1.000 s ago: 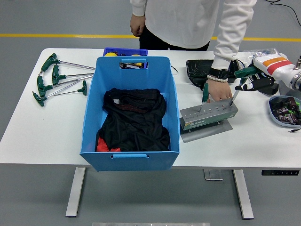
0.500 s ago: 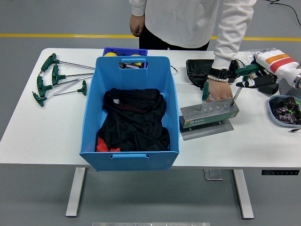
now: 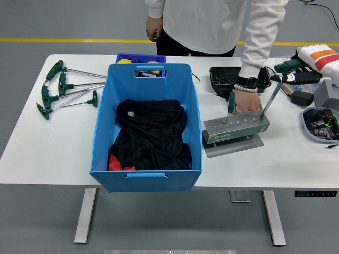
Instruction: Lift tool from toolbox,place it in box,lift tool from toolbox,place it in box
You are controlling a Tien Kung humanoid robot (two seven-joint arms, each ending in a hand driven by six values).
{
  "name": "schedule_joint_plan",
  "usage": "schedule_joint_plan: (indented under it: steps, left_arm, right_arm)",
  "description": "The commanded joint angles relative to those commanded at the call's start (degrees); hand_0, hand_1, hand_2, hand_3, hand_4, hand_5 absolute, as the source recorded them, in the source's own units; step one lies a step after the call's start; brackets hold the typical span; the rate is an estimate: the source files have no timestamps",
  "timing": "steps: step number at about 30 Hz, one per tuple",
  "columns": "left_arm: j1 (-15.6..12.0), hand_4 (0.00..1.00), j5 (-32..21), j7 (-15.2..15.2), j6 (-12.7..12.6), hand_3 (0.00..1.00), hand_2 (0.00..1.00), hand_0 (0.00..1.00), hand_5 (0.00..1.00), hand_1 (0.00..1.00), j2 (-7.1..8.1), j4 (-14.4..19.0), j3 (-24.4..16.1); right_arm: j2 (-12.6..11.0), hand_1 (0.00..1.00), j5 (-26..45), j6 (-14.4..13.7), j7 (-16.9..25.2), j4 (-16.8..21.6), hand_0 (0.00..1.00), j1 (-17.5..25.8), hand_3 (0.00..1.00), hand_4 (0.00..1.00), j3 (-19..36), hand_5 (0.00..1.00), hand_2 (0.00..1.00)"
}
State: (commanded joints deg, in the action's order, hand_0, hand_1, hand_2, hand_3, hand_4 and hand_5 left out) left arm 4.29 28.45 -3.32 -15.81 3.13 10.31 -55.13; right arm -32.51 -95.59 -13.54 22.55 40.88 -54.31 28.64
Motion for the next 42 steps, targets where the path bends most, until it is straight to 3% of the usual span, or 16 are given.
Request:
schedule_joint_plan:
  steps: [3,4,9,10,15,16,32,37,42]
  left_arm:
    - [-0.04,0.733,0.03,-0.01,0.0,0.778,0.81,0.743,0.612,0.731,0.06,0.0,0.0]
    - [-0.05,0.732,0.04,-0.02,0.0,0.778,0.808,0.743,0.611,0.73,0.07,0.0,-0.02]
    - [-0.11,0.732,0.22,-0.06,-0.03,0.778,0.808,0.743,0.611,0.73,0.07,0.0,-0.25]
    - [-0.13,0.732,0.23,-0.07,-0.02,0.778,0.808,0.743,0.611,0.73,0.08,0.0,-0.23]
    - [-0.17,0.732,0.16,-0.1,-0.01,0.778,0.808,0.743,0.611,0.73,0.1,0.0,-0.14]
    - [-0.17,0.732,0.17,-0.11,-0.01,0.778,0.807,0.743,0.611,0.73,0.11,0.0,-0.15]
    - [-0.22,0.731,-0.13,-0.13,0.02,0.776,0.808,0.743,0.612,0.729,0.19,0.0,0.0]
    - [-0.33,0.73,0.2,-0.21,0.01,0.776,0.807,0.743,0.612,0.729,0.15,0.0,-0.3]
    - [-0.39,0.729,0.66,-0.37,0.03,0.776,0.807,0.743,0.613,0.729,0.01,0.0,-0.61]
  right_arm:
    - [-0.85,0.002,0.09,-0.02,0.23,1.38,0.002,-0.02,0.002,0.96,1.22,0.809,0.002]
    - [-1.11,0.002,0.07,-0.03,0.26,1.81,0.002,0.0,0.002,0.85,1.65,0.707,0.002]
    - [-2.41,0.002,-0.12,0.1,0.28,3.8,0.002,0.21,0.002,0.85,3.99,0.707,0.002]
    - [-2.74,0.002,-0.26,0.15,0.16,4.33,0.002,0.3,0.002,0.778,4.58,0.665,0.002]
    - [-4.33,0.002,-0.98,0.37,-0.52,7.78,0.002,0.89,0.002,0.778,7.37,0.665,0.002]
    - [-4.71,0.002,-1.23,0.48,-0.74,8.69,0.002,1.03,0.002,0.704,7.93,0.572,0.002]
    - [-10.07,0.002,-2.99,3.46,-3.57,24.0,0.002,1.96,0.002,0.703,15.09,0.518,0.002]
    - [-9.88,0.002,-3.04,4.49,-4.32,30.1,0.002,0.82,0.002,0.702,15.69,0.513,0.002]
    - [-7.61,0.002,-3.79,5.94,-4.89,36.85,0.002,-0.63,0.002,0.7,14.85,0.508,0.002]
